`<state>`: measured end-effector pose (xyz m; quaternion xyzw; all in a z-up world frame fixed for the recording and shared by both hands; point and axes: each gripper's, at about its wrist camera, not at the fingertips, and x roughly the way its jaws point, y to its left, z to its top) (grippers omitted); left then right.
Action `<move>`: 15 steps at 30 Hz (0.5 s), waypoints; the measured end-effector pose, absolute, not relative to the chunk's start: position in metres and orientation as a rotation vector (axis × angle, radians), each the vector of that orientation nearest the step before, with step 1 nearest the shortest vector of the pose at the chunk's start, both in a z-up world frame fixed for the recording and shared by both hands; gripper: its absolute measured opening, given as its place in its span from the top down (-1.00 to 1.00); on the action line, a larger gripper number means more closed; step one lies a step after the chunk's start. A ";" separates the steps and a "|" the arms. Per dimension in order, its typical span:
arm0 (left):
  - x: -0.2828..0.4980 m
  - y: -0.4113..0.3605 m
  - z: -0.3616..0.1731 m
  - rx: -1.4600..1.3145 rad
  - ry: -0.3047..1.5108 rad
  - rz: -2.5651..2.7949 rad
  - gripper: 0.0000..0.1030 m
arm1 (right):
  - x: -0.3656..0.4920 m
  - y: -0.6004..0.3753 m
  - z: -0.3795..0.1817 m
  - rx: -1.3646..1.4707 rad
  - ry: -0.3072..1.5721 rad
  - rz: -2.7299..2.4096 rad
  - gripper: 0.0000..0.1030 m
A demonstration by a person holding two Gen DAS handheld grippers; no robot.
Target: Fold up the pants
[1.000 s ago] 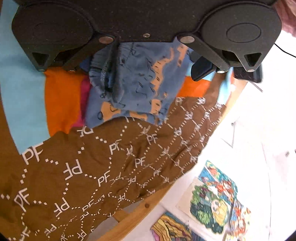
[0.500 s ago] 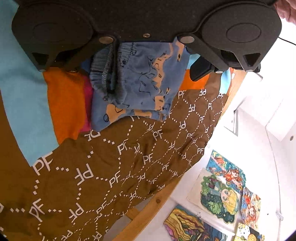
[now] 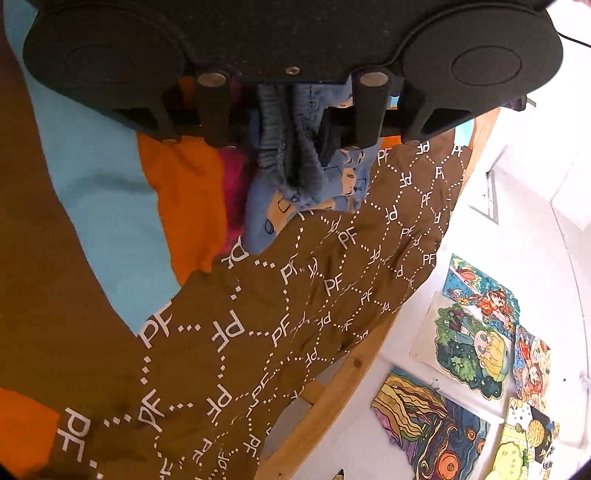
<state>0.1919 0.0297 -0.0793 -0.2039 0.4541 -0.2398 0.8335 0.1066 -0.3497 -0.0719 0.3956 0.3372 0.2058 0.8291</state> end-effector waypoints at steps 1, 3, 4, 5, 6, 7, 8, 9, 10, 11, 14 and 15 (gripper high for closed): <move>0.192 0.030 -0.079 -0.429 0.962 -0.503 -0.62 | 0.106 -0.348 -0.070 0.822 0.713 0.432 0.43; 0.192 0.031 -0.079 -0.430 0.961 -0.492 -0.52 | 0.103 -0.344 -0.065 0.776 0.705 0.420 0.46; 0.192 0.031 -0.079 -0.432 0.961 -0.483 -0.44 | 0.102 -0.341 -0.062 0.754 0.700 0.415 0.48; 0.192 0.032 -0.079 -0.436 0.962 -0.474 -0.39 | 0.100 -0.336 -0.058 0.719 0.692 0.405 0.49; 0.192 0.034 -0.079 -0.441 0.964 -0.463 -0.28 | 0.098 -0.332 -0.054 0.685 0.684 0.397 0.50; 0.193 0.035 -0.080 -0.446 0.966 -0.452 -0.14 | 0.096 -0.327 -0.050 0.655 0.677 0.388 0.50; 0.193 0.036 -0.080 -0.452 0.970 -0.439 -0.08 | 0.093 -0.322 -0.045 0.611 0.669 0.377 0.51; 0.194 0.038 -0.081 -0.459 0.973 -0.431 0.00 | 0.091 -0.316 -0.041 0.573 0.662 0.368 0.51; 0.194 0.039 -0.081 -0.468 0.975 -0.427 0.04 | 0.089 -0.311 -0.038 0.533 0.654 0.359 0.52; 0.194 0.041 -0.082 -0.477 0.977 -0.423 0.07 | 0.088 -0.306 -0.034 0.500 0.648 0.352 0.52; 0.194 0.040 -0.082 -0.478 0.976 -0.416 0.17 | 0.081 -0.289 -0.026 0.386 0.621 0.326 0.52; 0.193 0.038 -0.081 -0.465 0.972 -0.413 0.19 | 0.079 -0.283 -0.024 0.342 0.611 0.317 0.52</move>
